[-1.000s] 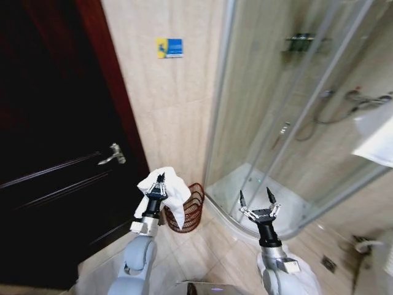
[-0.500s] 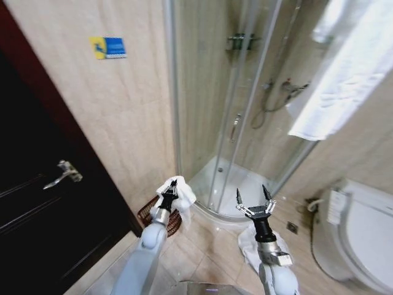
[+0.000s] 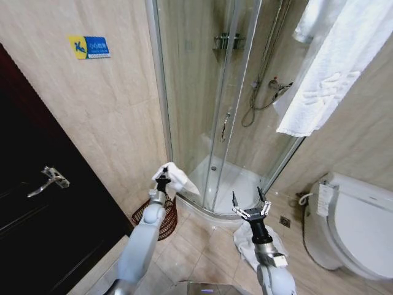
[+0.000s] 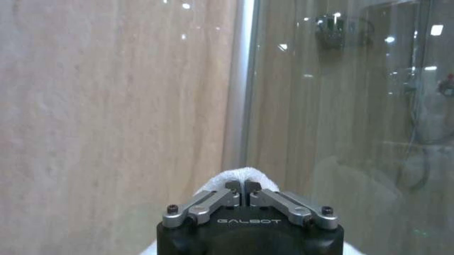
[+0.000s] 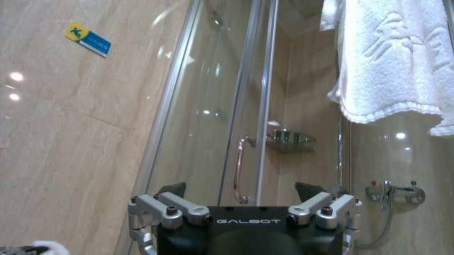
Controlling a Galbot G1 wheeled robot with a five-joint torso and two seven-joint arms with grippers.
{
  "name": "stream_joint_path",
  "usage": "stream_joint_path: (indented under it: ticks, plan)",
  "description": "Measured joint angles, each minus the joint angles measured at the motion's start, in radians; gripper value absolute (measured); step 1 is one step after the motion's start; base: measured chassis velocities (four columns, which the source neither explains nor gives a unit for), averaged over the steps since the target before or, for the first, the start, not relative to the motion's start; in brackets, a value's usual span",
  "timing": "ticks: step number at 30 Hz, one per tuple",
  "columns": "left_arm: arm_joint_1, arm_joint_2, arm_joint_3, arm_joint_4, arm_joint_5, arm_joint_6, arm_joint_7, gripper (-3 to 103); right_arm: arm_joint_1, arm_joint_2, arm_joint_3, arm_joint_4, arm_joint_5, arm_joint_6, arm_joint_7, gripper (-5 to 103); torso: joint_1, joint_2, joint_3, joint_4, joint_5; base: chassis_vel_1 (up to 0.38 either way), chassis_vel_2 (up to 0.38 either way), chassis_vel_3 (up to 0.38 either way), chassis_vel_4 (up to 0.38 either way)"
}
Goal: Discard the used towel into the hamper.
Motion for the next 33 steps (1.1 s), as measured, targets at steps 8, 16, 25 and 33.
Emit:
stream_joint_path:
  ticks: [8,16,25,33]
  plan:
    - [0.014,0.012,-0.014,0.012,0.017,-0.042,-0.040,2,0.013,0.000,-0.002,-0.002,0.000,-0.009,-0.003,100,0.000,0.000,0.000,-0.0004,0.0001,0.000,0.000,0.000,0.000]
    - [0.002,-0.012,-0.009,0.132,0.110,-0.065,-0.057,2,0.005,0.000,0.001,-0.007,0.001,-0.009,-0.004,100,0.000,0.000,0.000,-0.0006,0.0000,0.000,0.000,0.000,0.000]
    - [-0.021,-0.030,-0.012,0.400,0.296,-0.121,-0.065,2,-0.007,0.000,0.011,-0.018,0.013,0.000,-0.007,100,0.000,0.000,0.000,-0.0003,0.0002,0.000,0.000,0.000,0.000]
    - [-0.074,-0.053,-0.006,0.607,0.410,-0.178,-0.056,2,-0.016,0.000,0.014,-0.025,0.015,0.007,-0.012,100,0.000,0.000,0.000,-0.0006,0.0001,0.000,0.000,0.000,0.000]
